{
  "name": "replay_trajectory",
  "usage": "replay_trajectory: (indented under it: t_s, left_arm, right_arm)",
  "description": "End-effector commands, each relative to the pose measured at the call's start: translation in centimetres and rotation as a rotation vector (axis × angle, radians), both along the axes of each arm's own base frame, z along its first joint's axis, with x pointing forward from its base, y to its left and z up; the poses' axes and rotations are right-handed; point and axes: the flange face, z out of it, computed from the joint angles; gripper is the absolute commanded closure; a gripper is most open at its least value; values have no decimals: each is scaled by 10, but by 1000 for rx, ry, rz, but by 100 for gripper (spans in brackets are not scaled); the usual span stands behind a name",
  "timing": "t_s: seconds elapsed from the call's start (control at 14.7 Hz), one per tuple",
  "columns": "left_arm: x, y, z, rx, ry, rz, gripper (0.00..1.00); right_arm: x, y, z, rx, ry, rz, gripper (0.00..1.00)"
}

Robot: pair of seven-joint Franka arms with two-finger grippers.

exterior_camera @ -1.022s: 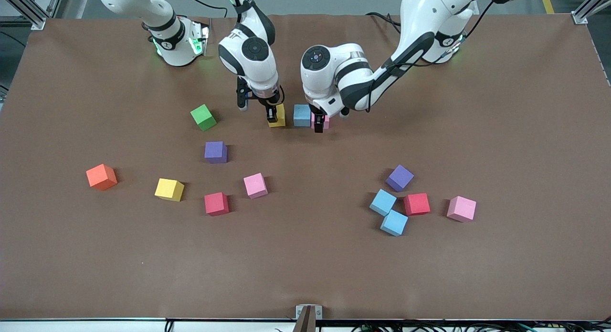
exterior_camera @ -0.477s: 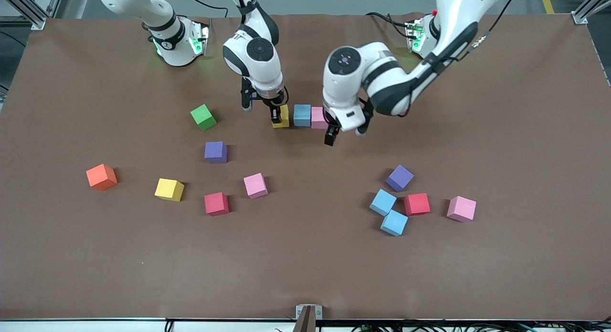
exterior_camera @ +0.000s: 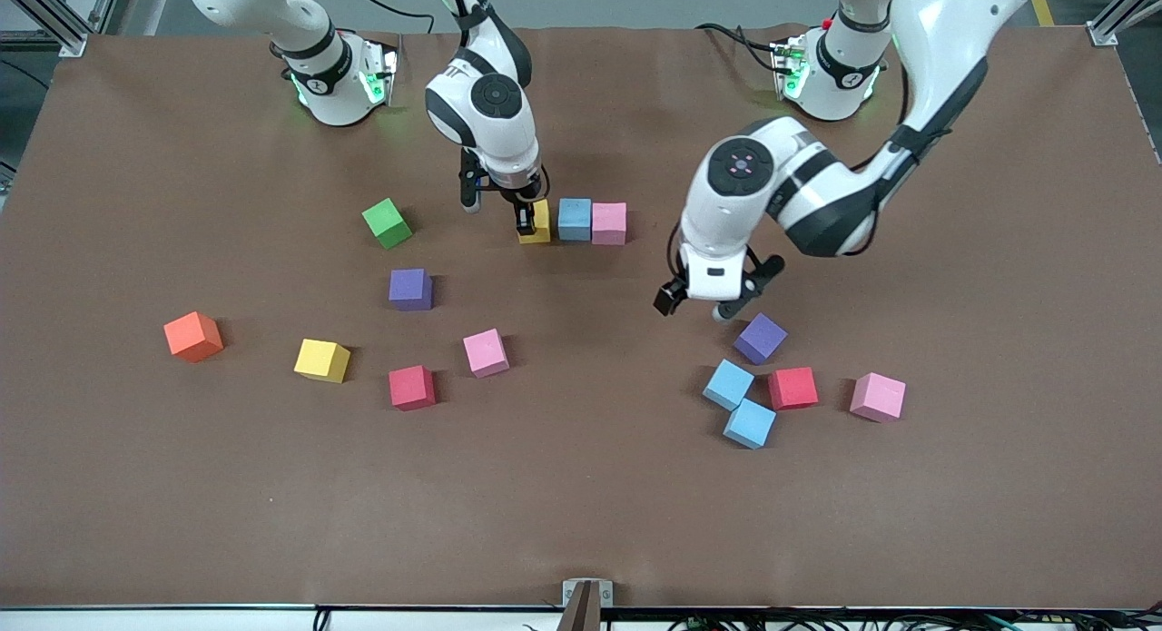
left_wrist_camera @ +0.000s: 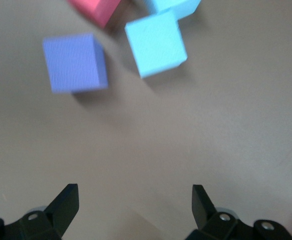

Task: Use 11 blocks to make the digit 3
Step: 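Move the left gripper to the purple cube while the right gripper lifts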

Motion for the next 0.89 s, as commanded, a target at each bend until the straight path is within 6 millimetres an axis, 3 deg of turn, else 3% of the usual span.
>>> replay_trajectory:
  t_s: [0.0, 0.34, 0.55, 0.82]
  left_arm:
    - [2, 18, 10, 11, -7, -160, 0]
    - [17, 62, -5, 13, 24, -283, 0]
    - [32, 100, -19, 2, 53, -192, 0]
    - [41, 118, -35, 4, 79, -46, 0]
  right_arm:
    - [-3, 12, -7, 0, -2, -22, 100]
    - [-4, 12, -8, -2, -1, -19, 99]
    - [-3, 14, -7, 0, -2, -19, 99]
    - [-4, 15, -9, -3, -1, -16, 99]
